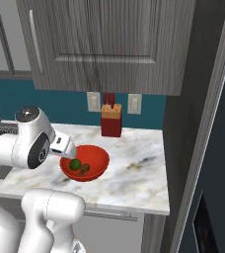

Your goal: Take the potato, chicken drumstick, and lime from the freezer and place them in the bowl on the counter.

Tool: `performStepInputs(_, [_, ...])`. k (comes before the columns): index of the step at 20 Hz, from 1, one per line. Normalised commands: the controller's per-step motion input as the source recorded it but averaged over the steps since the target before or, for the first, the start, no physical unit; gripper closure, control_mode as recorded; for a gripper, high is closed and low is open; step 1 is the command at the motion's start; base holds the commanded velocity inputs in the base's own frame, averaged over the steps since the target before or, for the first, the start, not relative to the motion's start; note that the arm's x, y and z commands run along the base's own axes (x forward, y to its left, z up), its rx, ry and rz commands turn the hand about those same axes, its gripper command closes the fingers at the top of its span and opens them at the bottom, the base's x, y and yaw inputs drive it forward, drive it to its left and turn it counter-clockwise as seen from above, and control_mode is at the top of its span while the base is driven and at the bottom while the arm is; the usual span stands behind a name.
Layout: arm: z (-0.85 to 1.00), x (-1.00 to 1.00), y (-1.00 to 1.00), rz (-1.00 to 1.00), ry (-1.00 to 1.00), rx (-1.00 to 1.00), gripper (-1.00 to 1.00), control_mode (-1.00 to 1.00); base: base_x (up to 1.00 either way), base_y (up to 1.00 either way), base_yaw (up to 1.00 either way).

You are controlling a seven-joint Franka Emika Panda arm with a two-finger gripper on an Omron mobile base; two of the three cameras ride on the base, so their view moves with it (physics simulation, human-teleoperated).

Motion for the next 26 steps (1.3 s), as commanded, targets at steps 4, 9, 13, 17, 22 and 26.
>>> performStepInputs(4, [0.75,-0.55,0.00,0.00,0.00,-0.06,-1.00,-1.00,0.00,0.00,0.00])
performStepInputs(9, [0.57,-0.62,-0.12,0.00,0.02,-0.02,-1.00,-1.00,0.00,0.00,0.00])
performStepInputs(13, [0.39,-0.69,-0.08,0.01,0.00,-0.02,-1.00,-1.00,0.00,0.00,0.00])
performStepInputs(17, [0.45,-0.58,0.00,0.02,-0.01,0.00,-1.00,-1.00,0.00,0.00,0.00])
performStepInputs(22, [0.36,-0.17,-0.06,0.03,-0.03,0.03,-1.00,-1.00,0.00,0.00,0.00])
performStepInputs(26, [0.01,-0.04,-0.16,0.01,-0.05,0.03,-1.00,-1.00,0.00,0.00,0.00])
